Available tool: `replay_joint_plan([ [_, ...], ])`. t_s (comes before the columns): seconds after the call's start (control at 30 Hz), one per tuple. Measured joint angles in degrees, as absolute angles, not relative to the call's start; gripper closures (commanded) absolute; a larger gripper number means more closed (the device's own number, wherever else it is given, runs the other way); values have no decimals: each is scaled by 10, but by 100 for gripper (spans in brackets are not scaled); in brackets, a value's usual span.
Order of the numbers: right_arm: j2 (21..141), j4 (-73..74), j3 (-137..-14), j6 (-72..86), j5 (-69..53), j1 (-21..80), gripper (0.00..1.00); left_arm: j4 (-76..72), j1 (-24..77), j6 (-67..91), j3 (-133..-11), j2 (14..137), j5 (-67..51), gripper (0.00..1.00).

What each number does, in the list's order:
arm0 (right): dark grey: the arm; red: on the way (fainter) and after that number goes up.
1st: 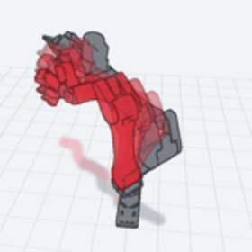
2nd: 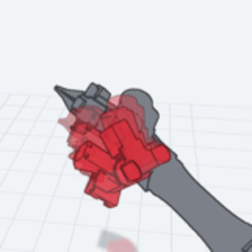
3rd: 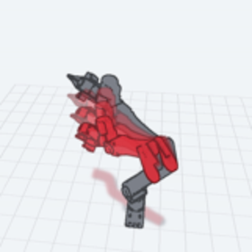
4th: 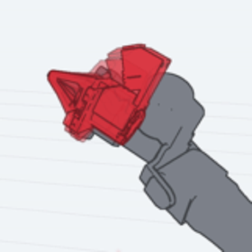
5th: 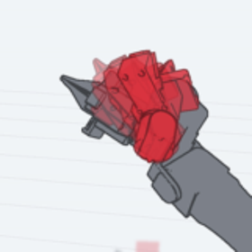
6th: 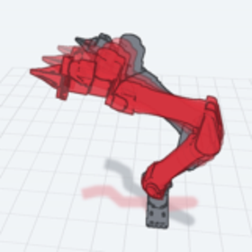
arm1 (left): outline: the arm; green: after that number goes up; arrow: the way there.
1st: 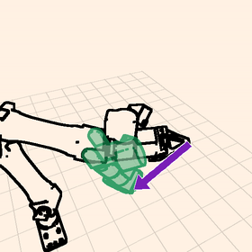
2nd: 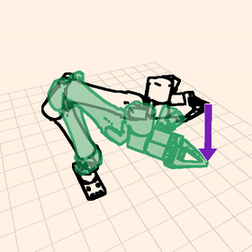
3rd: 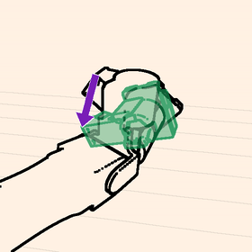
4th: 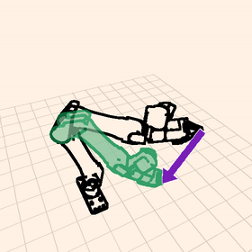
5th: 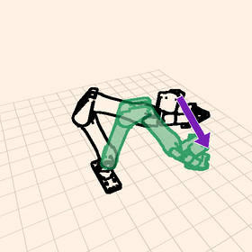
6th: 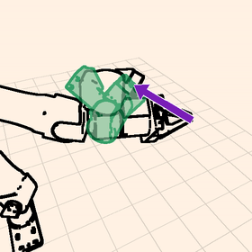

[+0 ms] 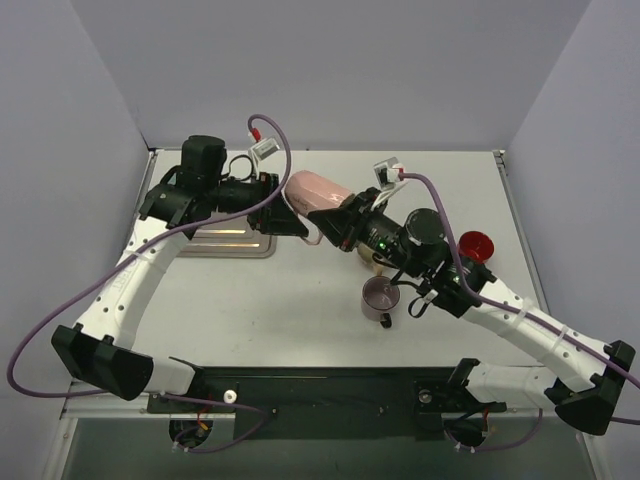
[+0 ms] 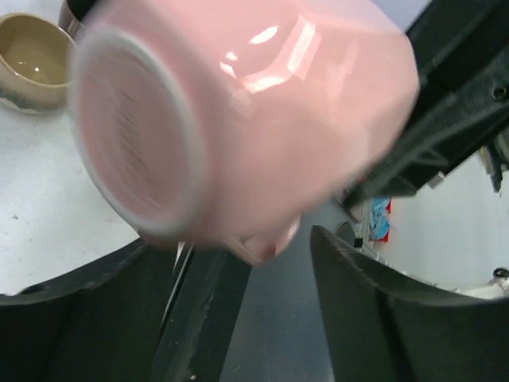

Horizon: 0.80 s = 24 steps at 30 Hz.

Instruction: Turn the mug right side up

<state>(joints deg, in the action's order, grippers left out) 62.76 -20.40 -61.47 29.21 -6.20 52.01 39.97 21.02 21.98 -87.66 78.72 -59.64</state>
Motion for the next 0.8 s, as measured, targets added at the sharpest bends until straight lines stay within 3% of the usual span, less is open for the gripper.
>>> replay_joint_plan([
  [0.17, 620, -67, -648, 254, 26, 516, 100, 467, 227, 126, -902, 790, -521, 13],
  [0.47, 640, 401, -820, 168, 123, 487, 100, 451, 147, -31, -848, 781, -153, 9],
  [0.8, 707, 514, -572, 139, 8, 318, 100, 360, -7, -82, -802, 913, 8, 7],
])
